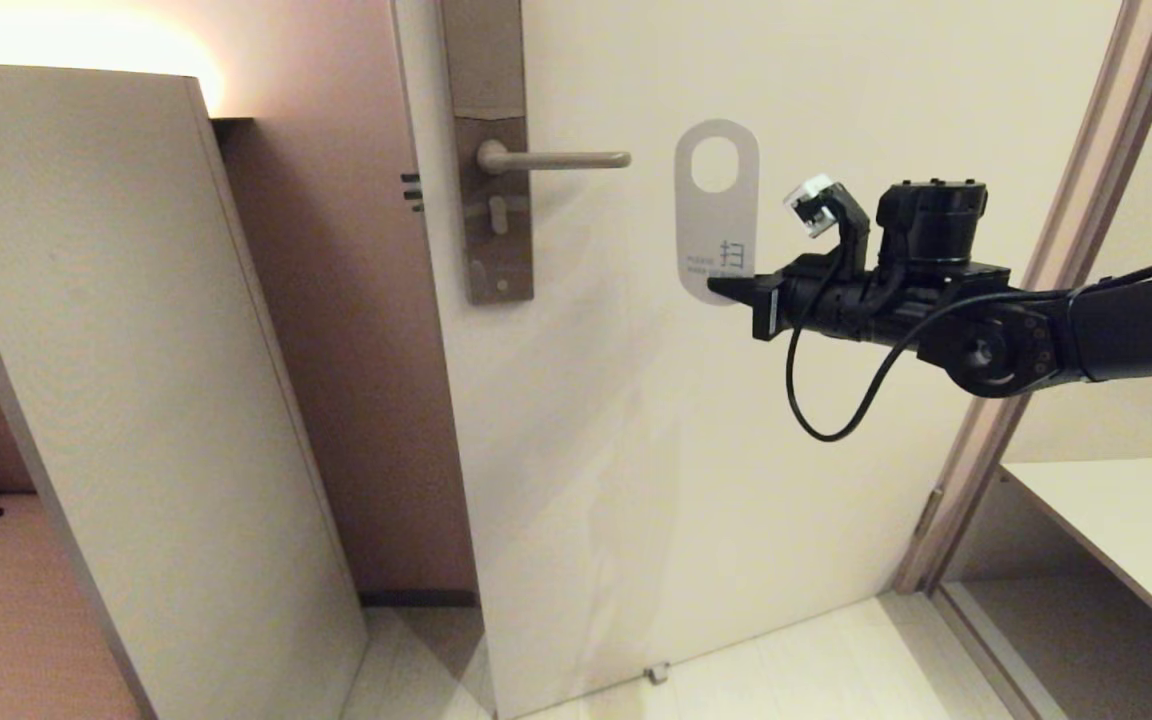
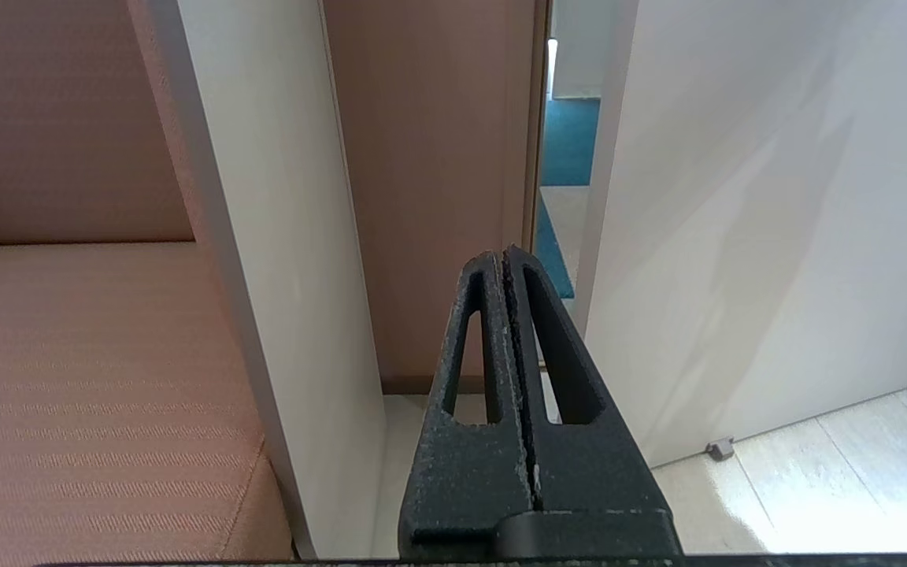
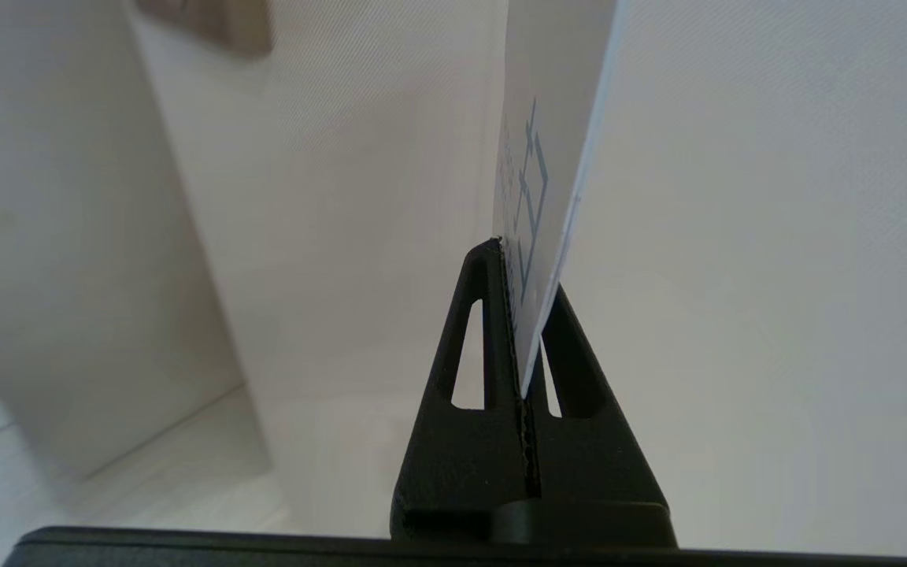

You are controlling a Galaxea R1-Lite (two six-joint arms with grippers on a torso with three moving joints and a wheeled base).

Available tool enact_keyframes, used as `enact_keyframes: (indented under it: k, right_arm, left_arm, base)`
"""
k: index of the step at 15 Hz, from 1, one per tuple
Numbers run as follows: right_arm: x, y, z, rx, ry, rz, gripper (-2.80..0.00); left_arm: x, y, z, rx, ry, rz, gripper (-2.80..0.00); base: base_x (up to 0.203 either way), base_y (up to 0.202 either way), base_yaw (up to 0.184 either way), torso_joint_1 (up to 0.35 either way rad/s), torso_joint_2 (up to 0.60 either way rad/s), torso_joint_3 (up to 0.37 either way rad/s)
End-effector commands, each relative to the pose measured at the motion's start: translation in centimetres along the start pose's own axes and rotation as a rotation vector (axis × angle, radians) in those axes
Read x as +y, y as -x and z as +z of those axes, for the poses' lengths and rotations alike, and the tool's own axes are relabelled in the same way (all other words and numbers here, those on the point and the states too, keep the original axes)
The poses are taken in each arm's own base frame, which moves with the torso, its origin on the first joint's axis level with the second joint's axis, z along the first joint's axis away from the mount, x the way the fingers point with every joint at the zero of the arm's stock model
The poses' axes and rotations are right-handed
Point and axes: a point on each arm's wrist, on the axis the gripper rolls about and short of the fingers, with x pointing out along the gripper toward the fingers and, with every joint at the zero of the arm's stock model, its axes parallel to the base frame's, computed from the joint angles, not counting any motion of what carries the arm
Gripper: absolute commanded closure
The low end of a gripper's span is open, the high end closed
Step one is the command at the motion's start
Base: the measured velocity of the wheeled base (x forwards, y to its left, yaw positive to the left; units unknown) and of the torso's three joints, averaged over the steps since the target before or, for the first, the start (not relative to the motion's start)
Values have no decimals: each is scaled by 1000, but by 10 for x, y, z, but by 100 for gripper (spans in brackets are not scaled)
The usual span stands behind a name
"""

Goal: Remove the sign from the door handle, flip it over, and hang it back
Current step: Hang the sign back with the other side facing out

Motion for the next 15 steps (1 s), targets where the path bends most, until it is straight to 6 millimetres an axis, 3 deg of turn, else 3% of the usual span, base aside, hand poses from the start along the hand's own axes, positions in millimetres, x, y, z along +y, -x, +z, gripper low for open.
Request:
enact_keyframes:
  k: [1, 7, 15]
  right_arm:
    - [-1, -7, 4, -15, 10, -7, 0]
    - [4, -32, 14, -23, 20, 21, 0]
    - [14, -52, 9, -1, 19, 19, 0]
  left_arm:
    - [0, 0, 0, 2, 1, 1, 0]
    - [0, 0, 0, 2, 1, 0, 0]
    - [0, 0, 0, 2, 1, 0, 0]
  base:
    - [0, 0, 0, 0, 0, 0]
    - [0, 0, 0, 0, 0, 0]
    - [0, 0, 0, 0, 0, 0]
